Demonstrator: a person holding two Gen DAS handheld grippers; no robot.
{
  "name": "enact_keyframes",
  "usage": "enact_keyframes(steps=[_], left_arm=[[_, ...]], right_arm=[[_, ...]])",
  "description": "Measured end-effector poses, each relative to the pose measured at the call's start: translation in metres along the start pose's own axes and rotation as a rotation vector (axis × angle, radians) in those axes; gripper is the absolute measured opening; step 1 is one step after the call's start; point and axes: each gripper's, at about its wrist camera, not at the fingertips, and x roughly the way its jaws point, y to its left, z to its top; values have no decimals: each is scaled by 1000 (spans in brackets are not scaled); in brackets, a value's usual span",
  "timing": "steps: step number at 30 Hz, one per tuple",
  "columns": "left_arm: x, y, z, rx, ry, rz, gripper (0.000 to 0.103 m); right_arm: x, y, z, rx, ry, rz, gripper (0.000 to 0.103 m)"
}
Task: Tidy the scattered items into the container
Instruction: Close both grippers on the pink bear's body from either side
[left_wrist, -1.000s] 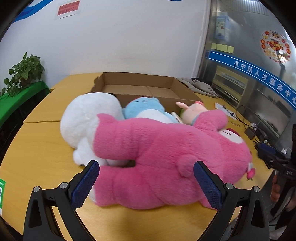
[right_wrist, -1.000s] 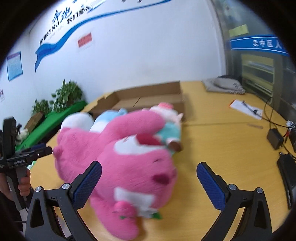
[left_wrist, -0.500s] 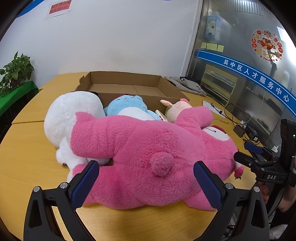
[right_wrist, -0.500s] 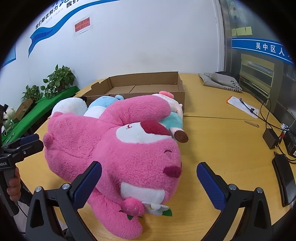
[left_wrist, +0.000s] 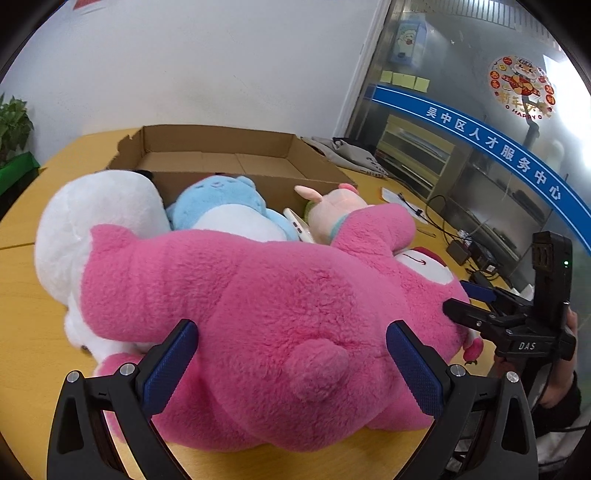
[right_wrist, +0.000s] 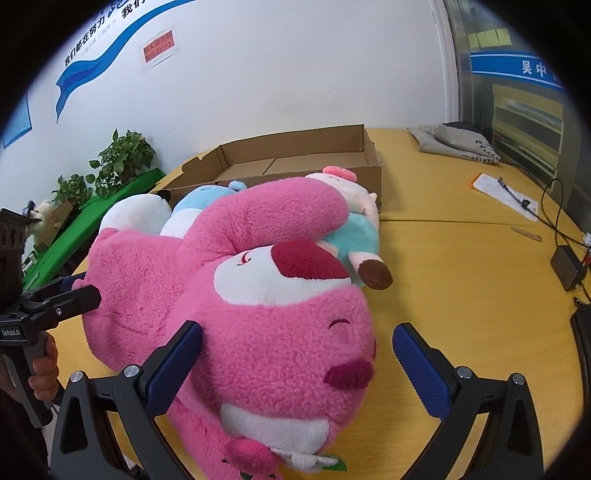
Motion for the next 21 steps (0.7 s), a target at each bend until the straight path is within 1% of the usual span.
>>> enact_keyframes(steps=[5,8,10,14,16,17,18,21], left_arm=[[12,-2,-5,62,33,15,103],[14,0,-6,73,37,4,103],[15,3,-6,68,43,-7,102],[18,10,-5,34,46,-46,93],[15,16,-5,6,42,-68,86],[13,18,-5,-2,42,-75,81],[11,19,-5,-2,42,-77,75],[4,15,-8,26,36,-67,63]], right_arm=[[13,-16,-5,46,17,97,102],[20,-26,-7,82,25,163,102],[24,-28,-8,91,26,187,102],[30,-21,-10,61,12,184,103],[33,-17,-11,53,11,184,102],[33,-16,-11,52,11,183,102],[32,-15,-11,44,9,184,96],[25,-8,-11,12,-11,180,83]])
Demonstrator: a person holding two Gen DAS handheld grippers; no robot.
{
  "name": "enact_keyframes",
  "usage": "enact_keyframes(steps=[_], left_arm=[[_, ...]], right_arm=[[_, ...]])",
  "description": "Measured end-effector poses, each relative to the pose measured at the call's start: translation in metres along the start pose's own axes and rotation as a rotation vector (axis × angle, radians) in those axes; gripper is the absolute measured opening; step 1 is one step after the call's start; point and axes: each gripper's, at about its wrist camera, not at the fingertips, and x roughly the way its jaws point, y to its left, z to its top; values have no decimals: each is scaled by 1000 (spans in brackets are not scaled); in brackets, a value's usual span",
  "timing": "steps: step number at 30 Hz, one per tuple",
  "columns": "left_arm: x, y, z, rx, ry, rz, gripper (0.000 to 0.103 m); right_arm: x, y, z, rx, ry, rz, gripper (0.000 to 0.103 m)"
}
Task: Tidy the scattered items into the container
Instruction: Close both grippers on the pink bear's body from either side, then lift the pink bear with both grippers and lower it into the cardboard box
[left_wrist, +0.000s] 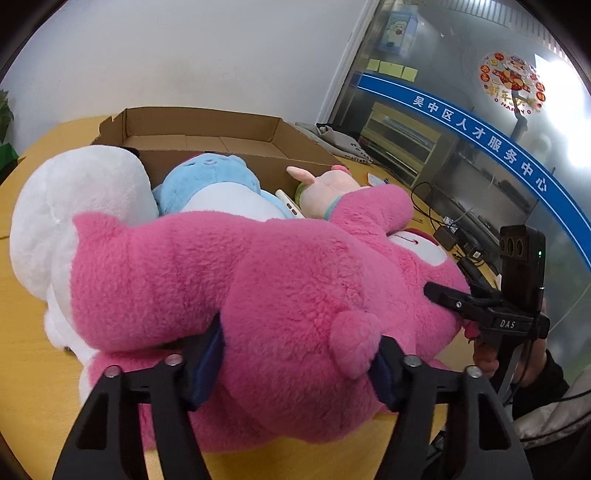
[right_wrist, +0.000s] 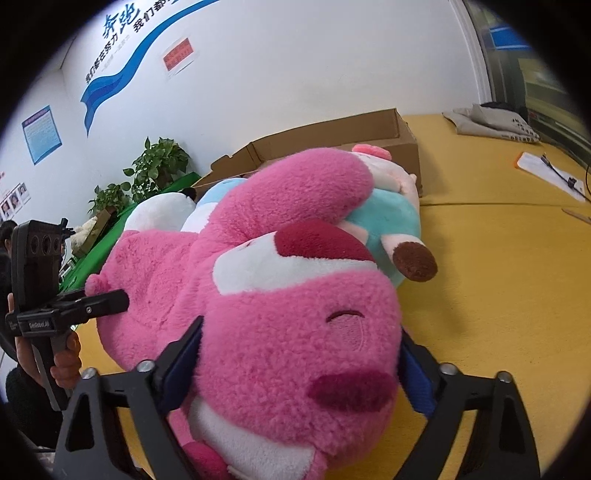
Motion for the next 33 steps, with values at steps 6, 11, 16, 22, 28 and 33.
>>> enact_keyframes(steps=[6,11,16,22,28,33], left_arm=[[-20,-8,-7,-1,-20,8,55],[-50,-18,-2,-9,-68,-1,55],[-73,-18,36,16,-157,22,55],[-75,-1,120,51,-220,35,55],[-54,25,223,71,-273,42,55],[-16,56,311,77,-277,51,55]], right_arm=[[-25,20,-4,-47,-53,-10,69],[-52,33,8,-75,-106,9,69],[-63,44,44,-103,-167,32,69],[-60,52,121,-152,-253,15,69],[-40,49,216,-192,-346,-6,69],[0,23,299,-183,-383,-8,69]])
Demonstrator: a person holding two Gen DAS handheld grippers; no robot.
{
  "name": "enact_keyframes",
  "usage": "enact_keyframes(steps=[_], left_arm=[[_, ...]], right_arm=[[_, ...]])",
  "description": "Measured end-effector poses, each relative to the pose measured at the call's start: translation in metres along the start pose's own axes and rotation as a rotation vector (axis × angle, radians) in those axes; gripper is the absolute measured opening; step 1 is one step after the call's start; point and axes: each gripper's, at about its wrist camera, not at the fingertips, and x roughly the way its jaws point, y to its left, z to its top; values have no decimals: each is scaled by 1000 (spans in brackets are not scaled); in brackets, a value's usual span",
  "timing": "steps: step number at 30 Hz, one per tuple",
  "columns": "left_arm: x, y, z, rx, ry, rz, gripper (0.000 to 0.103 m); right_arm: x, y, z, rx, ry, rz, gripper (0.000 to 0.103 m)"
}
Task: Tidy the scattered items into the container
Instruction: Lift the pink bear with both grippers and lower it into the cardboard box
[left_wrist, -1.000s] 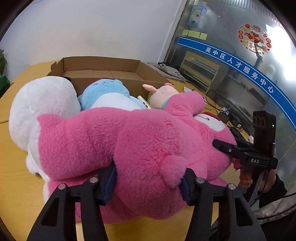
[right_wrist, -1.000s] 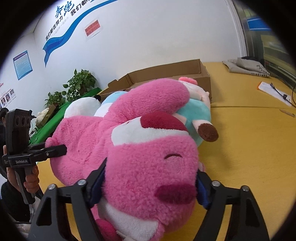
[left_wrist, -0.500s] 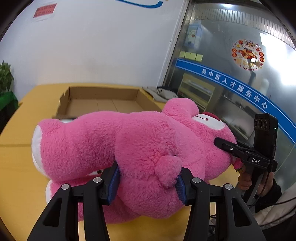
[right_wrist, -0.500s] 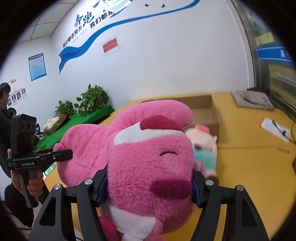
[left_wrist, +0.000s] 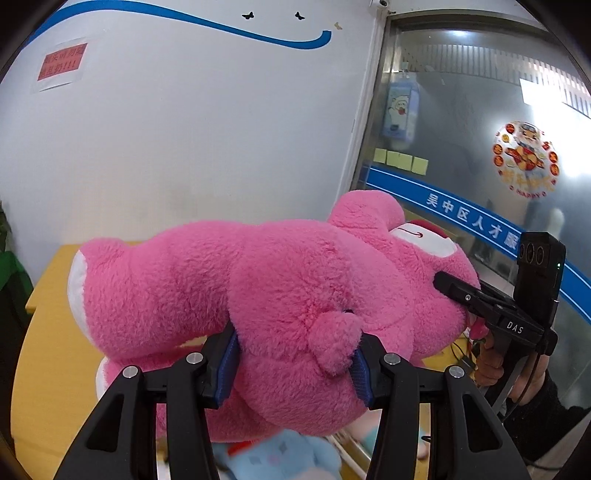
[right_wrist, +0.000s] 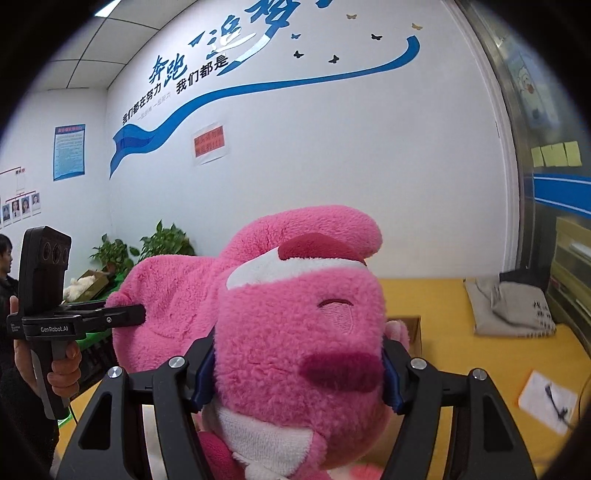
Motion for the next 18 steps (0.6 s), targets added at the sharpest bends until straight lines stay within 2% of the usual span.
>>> enact_keyframes(steps=[4,8,12,15,18], left_arm=[[66,29,40,-15,45,13,55],[147,63,50,-67,128,7,55],[233,104,30,-126,235,11,54],[293,137,2,-184,355,23,54],[335,158,-35,-222,480,48,54]], right_arm=[[64,-40,28,21,17,-16,69],[129,-83,27,74,67,-43,69],[198,-130,-7,157,165,-70,69],[248,-164,-45,250,289,-85,69],[288,-183,-89,301,442,-122,69]])
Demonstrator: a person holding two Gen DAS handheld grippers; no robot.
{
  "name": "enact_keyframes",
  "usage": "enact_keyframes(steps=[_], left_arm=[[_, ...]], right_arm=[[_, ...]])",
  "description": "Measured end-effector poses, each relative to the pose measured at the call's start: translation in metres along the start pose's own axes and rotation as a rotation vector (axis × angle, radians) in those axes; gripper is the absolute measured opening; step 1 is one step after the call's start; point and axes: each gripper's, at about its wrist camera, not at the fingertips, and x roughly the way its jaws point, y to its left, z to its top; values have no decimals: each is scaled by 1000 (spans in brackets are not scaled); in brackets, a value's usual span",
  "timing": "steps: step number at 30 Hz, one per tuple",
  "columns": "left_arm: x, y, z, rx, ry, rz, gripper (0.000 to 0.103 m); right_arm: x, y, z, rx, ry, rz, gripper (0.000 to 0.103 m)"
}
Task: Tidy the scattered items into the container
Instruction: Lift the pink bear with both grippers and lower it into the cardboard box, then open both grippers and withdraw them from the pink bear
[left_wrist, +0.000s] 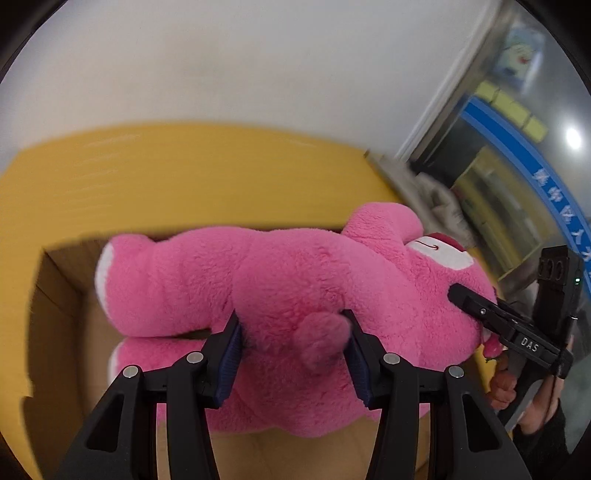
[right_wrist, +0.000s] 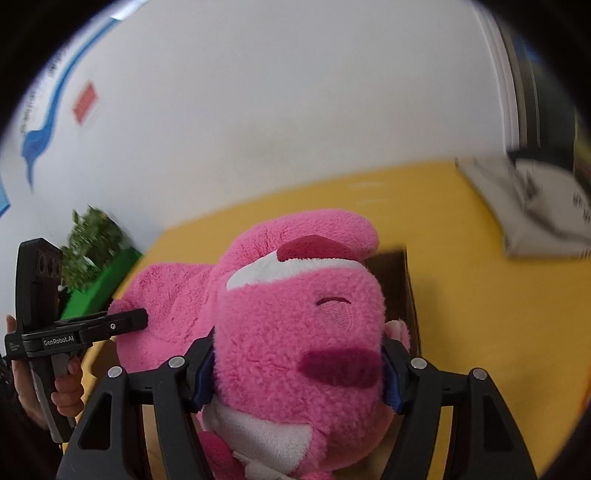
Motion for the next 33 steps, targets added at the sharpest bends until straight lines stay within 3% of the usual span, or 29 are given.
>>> enact_keyframes(steps=[2,6,11,14,16,17,18,20,22,25,27,30,33], left_arm=[[9,0,-2,10,-11,7,56],[9,-6,4,7,4,44,60],[5,-18,3,43,34,58,60],[10,-12,8,5,66,30,61],[15,-6,8,-6,79,41,70],[20,-2,9,-20,92,63,88],[24,6,9,-54,104,81,97],[21,16,11,-107,97,43,97],[3,12,12,-100,63,27,96],[-46,-12,10,16,-28,82,96],[-92,-29,2,59,-104,66,96],[-162,-49,-22,68,-213,33,103],[-218,-83,-57,105,-316,91,103]], right_arm=[[24,-8,-11,14,74,-59,71],[27,-18,-11,53,83,-76,79],[18,-5,-23,-6,80,-157,79],[13,7,-23,-12,93,-179,79],[18,12,-19,-12,98,-200,80],[21,13,-16,-15,97,-218,82],[24,12,-13,-19,95,-236,88],[28,12,-6,-33,94,-261,90],[18,13,-5,-42,73,-260,90],[-22,29,-8,-115,-11,-231,90],[-54,41,-12,-151,-67,-195,90],[-109,58,-22,-174,-143,-129,92],[-159,79,-39,-198,-203,-78,93]])
